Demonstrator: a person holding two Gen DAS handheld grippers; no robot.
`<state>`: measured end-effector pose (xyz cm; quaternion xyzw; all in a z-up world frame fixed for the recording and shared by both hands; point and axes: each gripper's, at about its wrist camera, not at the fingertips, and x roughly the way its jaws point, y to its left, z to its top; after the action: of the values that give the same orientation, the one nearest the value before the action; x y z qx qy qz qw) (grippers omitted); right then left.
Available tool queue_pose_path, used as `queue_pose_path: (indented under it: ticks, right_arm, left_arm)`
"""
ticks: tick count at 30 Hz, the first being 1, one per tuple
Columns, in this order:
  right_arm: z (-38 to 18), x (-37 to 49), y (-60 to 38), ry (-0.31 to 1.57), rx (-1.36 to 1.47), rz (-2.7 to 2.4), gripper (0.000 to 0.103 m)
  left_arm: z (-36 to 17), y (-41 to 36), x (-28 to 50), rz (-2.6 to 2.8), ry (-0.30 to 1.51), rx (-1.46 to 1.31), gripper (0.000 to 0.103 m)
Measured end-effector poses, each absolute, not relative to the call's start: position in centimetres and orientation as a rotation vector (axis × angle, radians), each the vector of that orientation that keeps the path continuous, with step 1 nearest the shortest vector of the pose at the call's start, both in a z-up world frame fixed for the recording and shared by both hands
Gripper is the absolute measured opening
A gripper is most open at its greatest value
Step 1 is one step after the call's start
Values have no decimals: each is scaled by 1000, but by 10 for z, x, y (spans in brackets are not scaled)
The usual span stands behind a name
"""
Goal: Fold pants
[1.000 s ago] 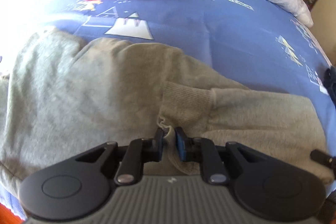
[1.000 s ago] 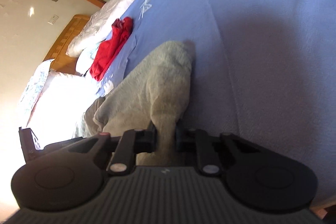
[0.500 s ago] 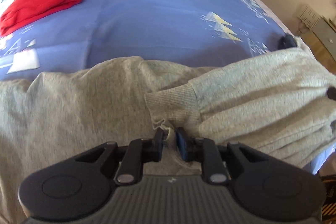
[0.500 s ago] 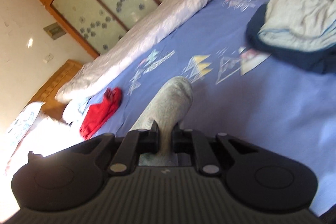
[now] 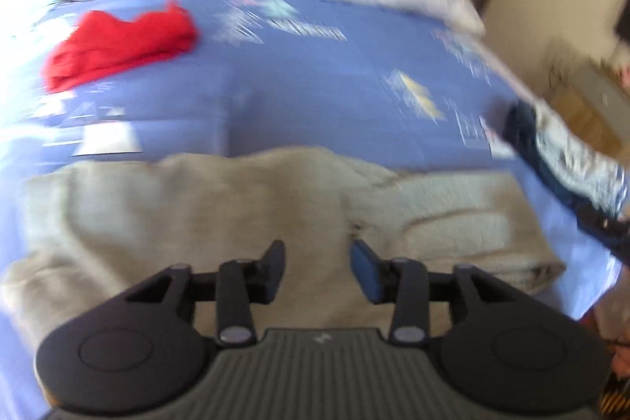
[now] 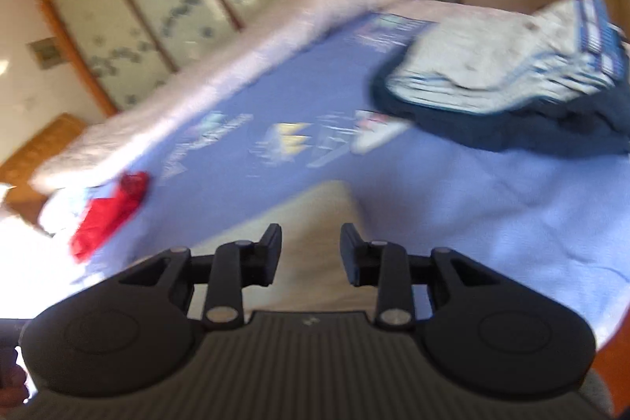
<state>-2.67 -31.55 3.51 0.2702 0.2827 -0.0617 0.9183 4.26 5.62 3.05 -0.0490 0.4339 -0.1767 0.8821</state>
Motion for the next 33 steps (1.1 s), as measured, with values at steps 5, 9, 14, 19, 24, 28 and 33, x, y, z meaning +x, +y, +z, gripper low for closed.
queue_pose_path:
  ticks: [5,9,14,19,24,28,33]
  right_arm:
    - [44,3,-249,597,506,163,42]
    - [30,35,-175,702,427,371,42]
    - [22,60,-87,752,251,602,38]
    - [19,67,-37,776,152,710,18]
    - [-19,93,-8,948,82,686,13]
    - [-20,99,-16,942,149,686,16]
    - [5,88,-48,825,307,688,18]
  left_arm:
    - [33,175,17,-140,888,-363,56]
    - [10,239,10,2,940,-554,58]
    - [-17,264,21,-53,942,-799,83]
    - [-41,259,44,-67,976,-812,83]
    - [-50,251,57,-7,983,-753,43]
    - [-30,248,46,-44,927,-724,28]
    - [19,217,37,-121,811,-565,28]
